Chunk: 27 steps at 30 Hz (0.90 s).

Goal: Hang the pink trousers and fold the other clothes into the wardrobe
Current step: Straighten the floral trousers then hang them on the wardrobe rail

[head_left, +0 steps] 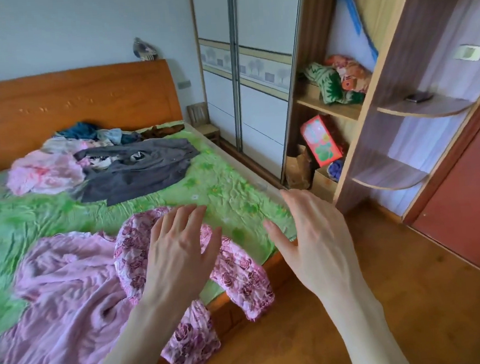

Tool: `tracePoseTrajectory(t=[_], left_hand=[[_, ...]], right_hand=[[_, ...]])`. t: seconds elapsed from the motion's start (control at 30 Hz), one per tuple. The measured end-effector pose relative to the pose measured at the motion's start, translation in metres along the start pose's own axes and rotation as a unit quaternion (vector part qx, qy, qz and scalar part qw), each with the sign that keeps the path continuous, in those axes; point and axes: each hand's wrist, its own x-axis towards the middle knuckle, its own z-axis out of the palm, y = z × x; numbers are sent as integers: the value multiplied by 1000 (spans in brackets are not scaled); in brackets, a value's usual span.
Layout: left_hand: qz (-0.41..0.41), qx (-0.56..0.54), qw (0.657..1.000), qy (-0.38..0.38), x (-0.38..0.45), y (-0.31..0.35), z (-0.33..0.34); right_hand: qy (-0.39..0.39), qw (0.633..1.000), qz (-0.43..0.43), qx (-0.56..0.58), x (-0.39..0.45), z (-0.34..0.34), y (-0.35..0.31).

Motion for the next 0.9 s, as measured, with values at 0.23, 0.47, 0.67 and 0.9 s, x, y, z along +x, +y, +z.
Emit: tracePoseTrajectory(t=[0.23, 0.47, 0.67, 0.9], left_hand=[[-74, 15, 997, 30, 31, -56, 19], [-153, 43, 986, 51, 78, -122, 48], [-198, 61, 976, 64, 117, -180, 77], [-219, 57, 973, 41, 159, -217, 107]], right_hand=[[-51, 995, -53, 61, 70, 72, -18], [-93, 985, -110, 96, 154, 149, -53], [-100, 981, -123, 113, 226, 213, -79], [-133, 974, -137, 119, 279, 268, -90]])
